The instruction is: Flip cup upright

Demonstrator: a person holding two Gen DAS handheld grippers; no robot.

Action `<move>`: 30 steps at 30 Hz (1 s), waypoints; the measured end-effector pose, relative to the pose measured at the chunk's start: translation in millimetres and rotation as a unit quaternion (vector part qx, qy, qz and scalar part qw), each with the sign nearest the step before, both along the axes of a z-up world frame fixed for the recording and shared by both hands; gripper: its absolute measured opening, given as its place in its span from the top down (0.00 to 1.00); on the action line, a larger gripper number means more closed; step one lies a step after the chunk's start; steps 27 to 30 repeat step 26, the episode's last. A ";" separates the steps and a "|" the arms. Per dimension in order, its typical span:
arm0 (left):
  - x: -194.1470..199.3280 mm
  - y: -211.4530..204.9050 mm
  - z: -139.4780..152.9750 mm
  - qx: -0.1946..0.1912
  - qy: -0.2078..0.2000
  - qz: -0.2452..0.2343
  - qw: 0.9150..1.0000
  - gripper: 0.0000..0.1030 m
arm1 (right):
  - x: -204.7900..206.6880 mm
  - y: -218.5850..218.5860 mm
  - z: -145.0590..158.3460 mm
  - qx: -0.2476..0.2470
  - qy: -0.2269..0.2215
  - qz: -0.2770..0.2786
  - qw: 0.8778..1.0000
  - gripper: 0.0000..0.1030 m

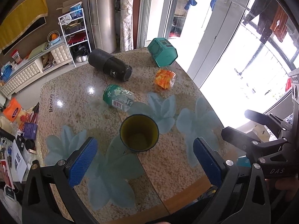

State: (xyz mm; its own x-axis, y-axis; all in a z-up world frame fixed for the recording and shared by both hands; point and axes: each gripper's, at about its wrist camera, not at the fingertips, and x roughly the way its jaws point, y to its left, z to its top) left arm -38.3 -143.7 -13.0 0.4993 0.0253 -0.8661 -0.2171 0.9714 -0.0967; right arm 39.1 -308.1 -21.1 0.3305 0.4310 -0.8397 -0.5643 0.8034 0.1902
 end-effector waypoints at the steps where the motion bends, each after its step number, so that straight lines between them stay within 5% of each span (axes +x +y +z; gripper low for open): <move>1: -0.5 -0.3 0.6 0.000 -0.001 -0.001 1.000 0.00 | 0.1 -0.7 0.8 0.001 -0.001 0.000 1.000 0.01; 11: 0.6 -11.6 3.5 0.057 -0.012 -0.011 0.998 0.00 | -0.3 0.8 1.9 0.004 -0.002 0.006 1.000 0.01; 30: -1.0 1.2 14.8 0.032 -0.061 0.010 0.998 0.00 | 7.4 -2.3 -4.8 -0.004 0.008 -0.007 1.000 0.01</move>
